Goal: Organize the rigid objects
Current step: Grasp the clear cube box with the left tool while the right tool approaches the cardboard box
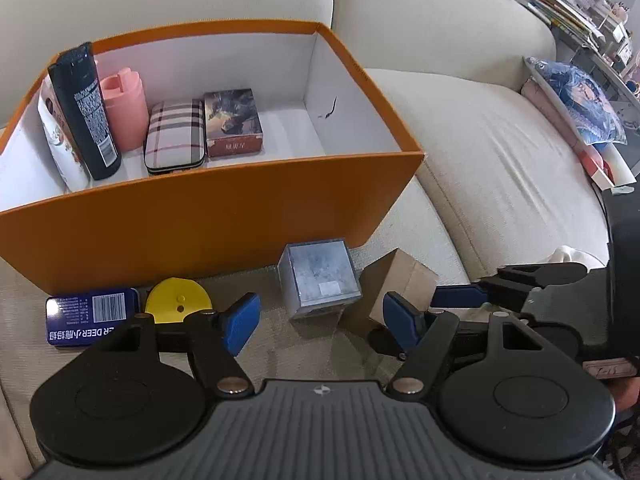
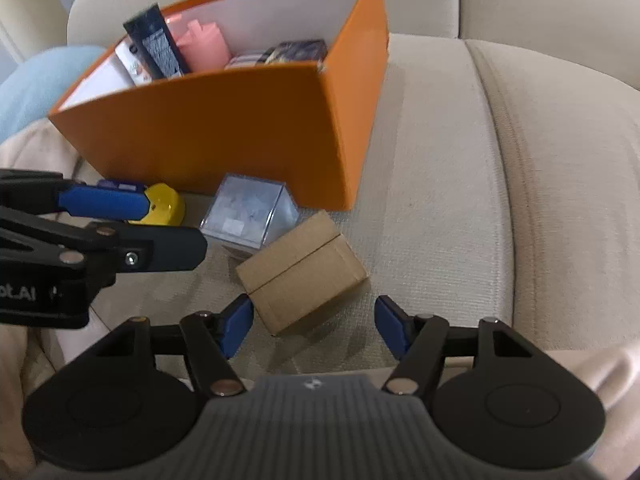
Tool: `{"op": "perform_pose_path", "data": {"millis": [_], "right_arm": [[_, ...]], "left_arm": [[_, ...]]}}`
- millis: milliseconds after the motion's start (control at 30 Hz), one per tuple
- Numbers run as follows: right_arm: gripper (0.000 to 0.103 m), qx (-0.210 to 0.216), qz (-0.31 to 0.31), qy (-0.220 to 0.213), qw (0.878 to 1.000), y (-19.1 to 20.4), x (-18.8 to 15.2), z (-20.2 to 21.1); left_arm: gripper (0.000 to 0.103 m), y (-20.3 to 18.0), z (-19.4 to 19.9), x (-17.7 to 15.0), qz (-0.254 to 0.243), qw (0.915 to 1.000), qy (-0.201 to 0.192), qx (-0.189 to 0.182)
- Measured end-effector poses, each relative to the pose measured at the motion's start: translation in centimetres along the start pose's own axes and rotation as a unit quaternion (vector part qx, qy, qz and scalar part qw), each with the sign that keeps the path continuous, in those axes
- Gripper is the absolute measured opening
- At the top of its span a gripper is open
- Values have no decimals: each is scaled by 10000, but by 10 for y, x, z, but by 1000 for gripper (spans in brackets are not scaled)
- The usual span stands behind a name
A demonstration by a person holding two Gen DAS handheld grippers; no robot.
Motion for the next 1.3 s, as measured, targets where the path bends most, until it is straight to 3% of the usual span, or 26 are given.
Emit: {"op": "perform_pose_path", "data": {"millis": [133,233,400,733,833,867,1133,1233,1300], "right_arm": [[46,188,-71,-34,9998,1,0,-5],[32,49,-129,-300,9995,-4,2,6],[29,-90,-431,-502,9978,-18,-1,14],[36,-108,-541,-184,9983,-25,-3,-5],[40,-72,-603,-166,9980,-27,-3,-7],[42,-59,-626,-159,9979,-27,-3,-9],[43,129,-177,-364,9991,-11,-2,0],[71,-75,-169,-332,9993,-14,-2,1],[72,-121,-289,-228,9992,-19,-2,-3]], "left_arm": [[81,3,-1,-1,91,9999,96,-31],[81,3,-2,2,110,9999,102,-35],[81,2,-15,4,193,9995,251,62],[77,-7,-49,6,149,9969,634,431],[64,-5,-57,1,145,9958,748,511],[59,-5,-58,-2,242,9958,773,416],[57,15,-34,-20,519,9949,709,502],[57,20,-25,-27,638,9943,674,516],[57,21,-21,-30,683,9944,640,482]]}}
Point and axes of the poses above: each gripper's, at about its wrist camera, not at the fingertips, and z roughly against the way its jaws point, y to its left, x to its top, the point moved 7 cm from there along -z, roughly the way its jaws point, and after that the axes turned 7 degrees about -y, right-handed, at the moved point
